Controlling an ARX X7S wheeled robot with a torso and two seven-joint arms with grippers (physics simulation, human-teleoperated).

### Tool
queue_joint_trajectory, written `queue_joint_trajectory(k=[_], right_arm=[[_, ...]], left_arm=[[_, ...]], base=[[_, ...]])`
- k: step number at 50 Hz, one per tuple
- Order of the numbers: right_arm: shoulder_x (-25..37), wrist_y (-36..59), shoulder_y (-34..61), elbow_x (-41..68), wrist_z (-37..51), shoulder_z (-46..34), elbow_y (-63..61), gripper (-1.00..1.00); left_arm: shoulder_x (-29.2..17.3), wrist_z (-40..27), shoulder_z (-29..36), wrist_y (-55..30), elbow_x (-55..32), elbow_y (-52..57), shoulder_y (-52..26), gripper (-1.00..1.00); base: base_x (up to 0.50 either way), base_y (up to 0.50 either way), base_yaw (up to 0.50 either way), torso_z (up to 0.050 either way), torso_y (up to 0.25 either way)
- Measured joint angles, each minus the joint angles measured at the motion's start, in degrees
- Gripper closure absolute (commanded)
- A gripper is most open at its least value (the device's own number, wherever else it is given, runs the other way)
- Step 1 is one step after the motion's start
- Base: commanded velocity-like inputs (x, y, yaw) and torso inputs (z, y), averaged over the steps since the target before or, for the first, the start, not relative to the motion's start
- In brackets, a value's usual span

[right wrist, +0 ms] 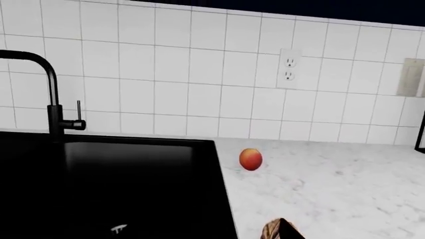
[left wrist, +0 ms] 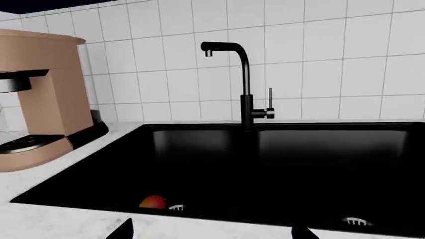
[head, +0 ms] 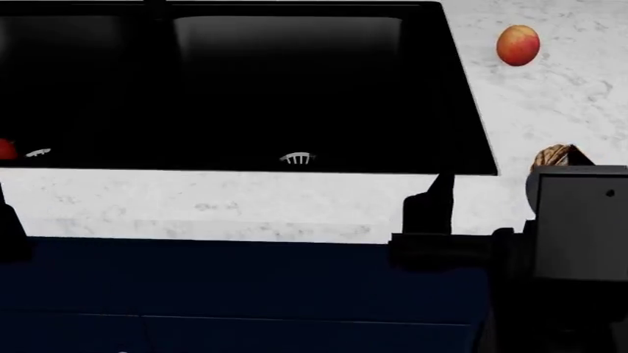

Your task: Pick the walnut from the counter and place it in the sink

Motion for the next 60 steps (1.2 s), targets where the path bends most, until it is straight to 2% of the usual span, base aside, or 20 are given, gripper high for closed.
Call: queue_joint_trajectory(k=[19, 60], right_arm=[[-0.2, 4.8, 2.6, 3.0, -0.5, 2.8, -1.8, -1.00], [-1.1, 4.2, 1.4, 6.4, -0.4, 5.7, -1.8, -1.00]], left_arm=[[-0.5, -0.4, -0.8, -1.9, -0.9, 1.1, -1.1, -1.00], [-0.5, -1.2, -0.6, -2.2, -2.1, 0.9, -1.2, -1.00]], base=[[0.17, 0.05, 0.00, 0.000, 0.000], [0.24, 0.08, 0.00, 0.000, 0.000]])
